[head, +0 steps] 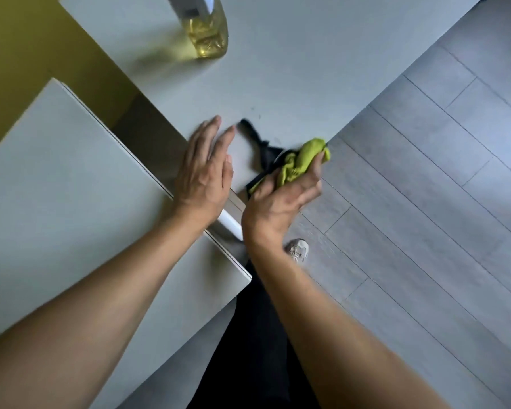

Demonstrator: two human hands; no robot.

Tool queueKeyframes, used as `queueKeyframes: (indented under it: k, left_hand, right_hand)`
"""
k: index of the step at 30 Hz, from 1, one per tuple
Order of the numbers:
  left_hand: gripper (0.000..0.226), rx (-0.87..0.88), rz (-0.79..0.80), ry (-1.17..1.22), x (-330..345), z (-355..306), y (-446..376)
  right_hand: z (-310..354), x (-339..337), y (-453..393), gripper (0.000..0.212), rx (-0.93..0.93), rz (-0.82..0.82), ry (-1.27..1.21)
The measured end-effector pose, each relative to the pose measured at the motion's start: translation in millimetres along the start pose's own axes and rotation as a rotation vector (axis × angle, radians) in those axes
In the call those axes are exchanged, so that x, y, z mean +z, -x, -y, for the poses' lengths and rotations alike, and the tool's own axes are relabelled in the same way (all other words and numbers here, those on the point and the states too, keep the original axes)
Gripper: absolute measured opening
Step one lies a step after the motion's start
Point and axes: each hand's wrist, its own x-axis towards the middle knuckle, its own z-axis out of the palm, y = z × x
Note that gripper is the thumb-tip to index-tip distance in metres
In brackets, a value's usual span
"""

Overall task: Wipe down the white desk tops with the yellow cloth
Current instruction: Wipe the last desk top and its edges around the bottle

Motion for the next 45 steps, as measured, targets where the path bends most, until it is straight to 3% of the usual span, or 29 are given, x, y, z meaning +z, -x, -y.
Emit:
queueKeyframes:
  k: [9, 14, 17, 22, 28, 35, 40, 45]
  left_hand:
    - [0.043, -0.128, 0.041, -0.005, -12.5, -11.4, 9.5]
    - [0.055, -0.241, 0.232, 0.031, -22.0, -20.6, 16.2]
    - [0.059, -0.279, 0.313, 0.052, -27.1, -24.5, 12.7]
    - [0.064, -0.355, 0.336, 0.074, -33.0, -36.7, 6.3]
    - [0.068, -0.542, 0.340, 0.088, -32.6, -64.9, -8.4]
    - [0.063, -0.651, 0.255, 0.113, -29.7, -83.7, -18.5]
    - [0.057, -0.893, 0.019, 0.254, -40.0, -79.0, -71.9]
    - [0.081, -0.998, -0.230, 0.525, -49.8, -60.2, -140.1]
  right_hand:
    - [12.1, -20.0, 32.1, 0.073, 0.140, 0.185, 0.019]
    - [21.0, -66.0, 9.7, 0.057, 0.128, 0.355, 0.137]
    - [22.7, -102.6, -14.1, 0.048, 0.088, 0.356, 0.232]
    - [53.2, -135.8, -64.4, 0.047, -0.069, 0.365, 0.324]
    - [118.3, -113.7, -118.2, 0.053, -0.315, 0.524, 0.482]
    - [165.6, -41.0, -164.4, 0.070, -1.035, 0.811, 0.885]
    - [168.8, -20.7, -198.7, 0.071, -1.425, 0.844, 0.990]
    - [157.2, -21.7, -248.5, 0.079, -1.366, 1.018, 1.040]
